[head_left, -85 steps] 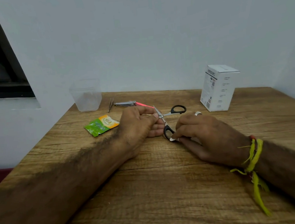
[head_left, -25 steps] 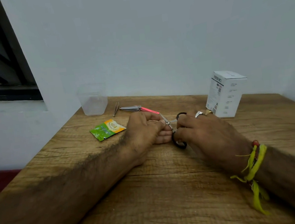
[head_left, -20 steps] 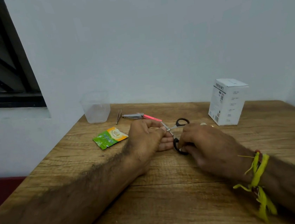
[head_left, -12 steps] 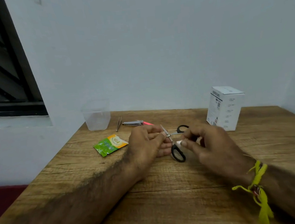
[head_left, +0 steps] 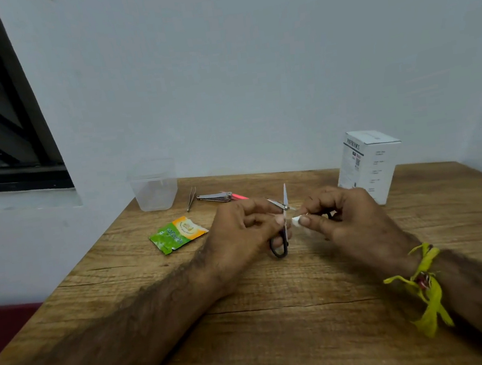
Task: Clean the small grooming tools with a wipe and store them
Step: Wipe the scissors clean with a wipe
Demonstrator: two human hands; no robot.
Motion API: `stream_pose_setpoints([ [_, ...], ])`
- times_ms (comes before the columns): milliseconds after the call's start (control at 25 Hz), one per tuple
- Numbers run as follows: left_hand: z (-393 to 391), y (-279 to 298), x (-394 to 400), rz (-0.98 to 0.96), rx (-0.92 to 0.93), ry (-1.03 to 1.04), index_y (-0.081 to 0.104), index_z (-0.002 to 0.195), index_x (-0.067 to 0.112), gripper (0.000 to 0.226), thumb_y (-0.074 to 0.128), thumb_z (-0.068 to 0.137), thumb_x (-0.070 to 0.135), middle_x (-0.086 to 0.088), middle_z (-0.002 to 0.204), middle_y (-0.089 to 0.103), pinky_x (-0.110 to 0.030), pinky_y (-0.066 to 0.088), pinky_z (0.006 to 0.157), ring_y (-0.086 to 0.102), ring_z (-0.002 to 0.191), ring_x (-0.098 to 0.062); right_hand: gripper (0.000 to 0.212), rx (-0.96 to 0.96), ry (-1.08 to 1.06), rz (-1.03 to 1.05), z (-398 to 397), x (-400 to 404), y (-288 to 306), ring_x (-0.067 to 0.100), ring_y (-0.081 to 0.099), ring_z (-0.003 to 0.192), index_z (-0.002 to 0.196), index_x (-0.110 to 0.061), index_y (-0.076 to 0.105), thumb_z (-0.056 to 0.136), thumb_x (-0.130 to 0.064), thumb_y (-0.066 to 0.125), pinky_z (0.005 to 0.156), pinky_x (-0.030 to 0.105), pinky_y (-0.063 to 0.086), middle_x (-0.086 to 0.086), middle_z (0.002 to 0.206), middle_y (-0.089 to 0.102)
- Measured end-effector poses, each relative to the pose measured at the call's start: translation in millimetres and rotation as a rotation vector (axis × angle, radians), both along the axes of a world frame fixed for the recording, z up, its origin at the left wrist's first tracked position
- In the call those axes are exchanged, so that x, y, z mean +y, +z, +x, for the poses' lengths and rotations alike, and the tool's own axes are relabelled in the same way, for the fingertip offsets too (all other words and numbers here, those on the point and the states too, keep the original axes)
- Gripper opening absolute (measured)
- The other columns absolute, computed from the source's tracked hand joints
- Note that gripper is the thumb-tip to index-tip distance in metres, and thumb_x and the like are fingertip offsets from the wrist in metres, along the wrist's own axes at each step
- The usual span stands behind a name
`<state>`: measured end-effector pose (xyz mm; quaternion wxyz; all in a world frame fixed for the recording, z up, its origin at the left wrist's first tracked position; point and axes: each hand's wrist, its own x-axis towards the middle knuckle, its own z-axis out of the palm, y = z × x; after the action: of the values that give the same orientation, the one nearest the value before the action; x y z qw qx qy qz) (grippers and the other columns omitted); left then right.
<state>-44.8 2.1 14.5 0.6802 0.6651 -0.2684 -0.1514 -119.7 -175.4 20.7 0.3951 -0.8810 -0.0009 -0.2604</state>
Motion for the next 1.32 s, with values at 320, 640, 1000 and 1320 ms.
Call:
stream_pose_setpoints([
  [320, -10.8, 1.6, -5.5, -0.006, 0.131, -0.072, 0.066, 0.111, 0.003, 0.032, 0.073, 0.082, -0.009, -0.014, 0.084, 0.077, -0.027, 0.061, 0.063, 0.072, 0.066, -0.017, 0.008, -0.365, -0.253, -0.405, 0.4, 17.9, -8.8, 0.016, 0.058, 0.097, 0.089, -0.017, 0.076, 0.084, -0.019, 0.070, 0.083, 0.035, 0.048, -0.003, 0.098, 0.064],
  [640, -14.0, 1.5, -5.0, -0.010, 0.141, -0.043, 0.068, 0.107, 0.008, 0.032, 0.072, 0.081, -0.012, -0.017, 0.085, 0.077, -0.025, 0.060, 0.060, 0.072, 0.065, -0.017, 0.015, -0.348, -0.164, -0.732, 6.6, 21.8, -16.3, 0.025, 0.056, 0.082, 0.095, -0.008, 0.071, 0.089, -0.015, 0.058, 0.070, 0.041, 0.050, 0.005, 0.087, 0.063],
  [1000, -13.0, 1.4, -4.8, 0.003, 0.171, -0.017, 0.067, 0.110, 0.002, 0.035, 0.074, 0.079, -0.013, -0.014, 0.081, 0.077, -0.028, 0.061, 0.061, 0.072, 0.065, -0.017, 0.019, -0.321, -0.061, -0.642, 6.6, 16.2, -13.7, 0.019, 0.053, 0.082, 0.090, -0.010, 0.070, 0.091, -0.018, 0.053, 0.075, 0.026, 0.038, 0.002, 0.084, 0.062],
  [1320, -9.4, -0.5, -8.5, 0.051, 0.180, 0.005, 0.065, 0.112, 0.003, 0.038, 0.076, 0.078, -0.010, -0.013, 0.082, 0.077, -0.028, 0.060, 0.062, 0.073, 0.067, -0.018, 0.008, -0.278, -0.017, -0.584, 5.2, 11.9, -10.1, 0.016, 0.055, 0.081, 0.087, -0.014, 0.070, 0.087, -0.015, 0.062, 0.071, 0.037, 0.048, -0.003, 0.082, 0.061],
])
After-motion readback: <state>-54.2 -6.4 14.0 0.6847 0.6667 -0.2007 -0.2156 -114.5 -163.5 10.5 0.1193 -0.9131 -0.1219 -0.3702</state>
